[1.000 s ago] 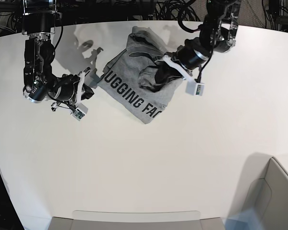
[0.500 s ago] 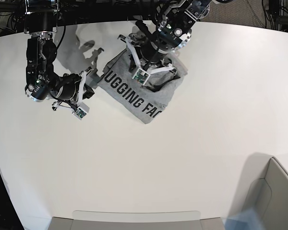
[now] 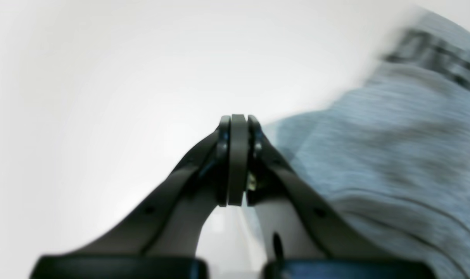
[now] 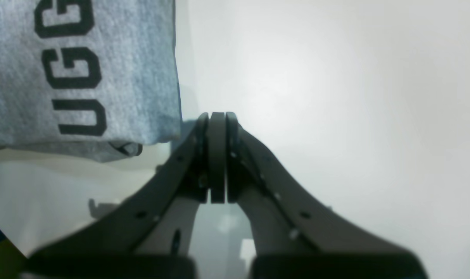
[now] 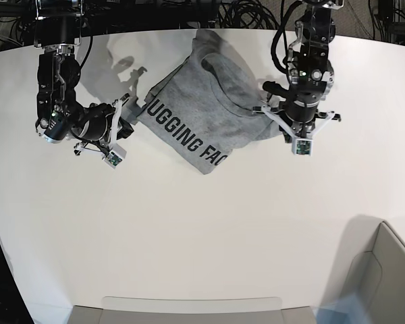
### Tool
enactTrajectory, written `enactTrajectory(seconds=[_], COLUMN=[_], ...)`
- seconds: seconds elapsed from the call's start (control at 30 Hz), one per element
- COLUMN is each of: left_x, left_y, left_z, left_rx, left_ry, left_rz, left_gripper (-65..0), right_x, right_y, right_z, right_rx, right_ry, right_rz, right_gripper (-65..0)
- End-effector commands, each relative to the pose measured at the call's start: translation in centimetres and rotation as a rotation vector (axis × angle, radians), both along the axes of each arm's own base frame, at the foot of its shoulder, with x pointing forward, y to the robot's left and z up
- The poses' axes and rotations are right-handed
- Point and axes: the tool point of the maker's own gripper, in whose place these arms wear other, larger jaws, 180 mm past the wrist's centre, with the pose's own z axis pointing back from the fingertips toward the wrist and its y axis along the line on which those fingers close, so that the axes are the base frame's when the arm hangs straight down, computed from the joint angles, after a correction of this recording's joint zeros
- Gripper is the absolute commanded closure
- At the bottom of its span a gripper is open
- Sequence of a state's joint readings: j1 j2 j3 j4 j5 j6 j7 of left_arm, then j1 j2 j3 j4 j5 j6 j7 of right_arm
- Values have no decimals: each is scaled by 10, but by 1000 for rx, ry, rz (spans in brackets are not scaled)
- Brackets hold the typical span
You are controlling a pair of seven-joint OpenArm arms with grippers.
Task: Fold the T-shirt properly
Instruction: 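Grasp the folded bundle edge with the left gripper beside the right gripper, then drag the folded shirt with the left gripper away from the right gripper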
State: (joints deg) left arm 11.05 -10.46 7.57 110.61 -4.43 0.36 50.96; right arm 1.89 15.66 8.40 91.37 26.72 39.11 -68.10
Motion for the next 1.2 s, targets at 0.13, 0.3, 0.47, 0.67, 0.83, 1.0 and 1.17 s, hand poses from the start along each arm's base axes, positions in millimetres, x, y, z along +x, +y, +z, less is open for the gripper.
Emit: enactTrajectory(seconds=[0.13,0.3,0.47,0.67,0.83,1.0,1.17], left_x=[-10,-39,-97,-119,-131,-128,-95], left_y=[-48,-140,-203,-205,-192,-175,-122], left_z=[28,26,18,-11,-41,-61,-80], left_rx=[-53,-127,-151,-85,-21,37,104], left_ry=[-93,-103,-67,26,154,222,262], left_rz=[-132,-404,-695,-797,-796,-771,-603], left_gripper=[0,0,0,0,0,0,0], right_x=[15,33,59,62,54,41,16], right_y=[0,2,17,55,87,90,85], right_z=[16,32,57,42,10,-8,-13], right_rx=[12,12,31,8,-3,-88,-148], right_ry=[-61,-110,-187,-136,-103,-83,-69], right_rz=[14,20,39,174,243,269,289], right_gripper=[0,0,0,0,0,0,0])
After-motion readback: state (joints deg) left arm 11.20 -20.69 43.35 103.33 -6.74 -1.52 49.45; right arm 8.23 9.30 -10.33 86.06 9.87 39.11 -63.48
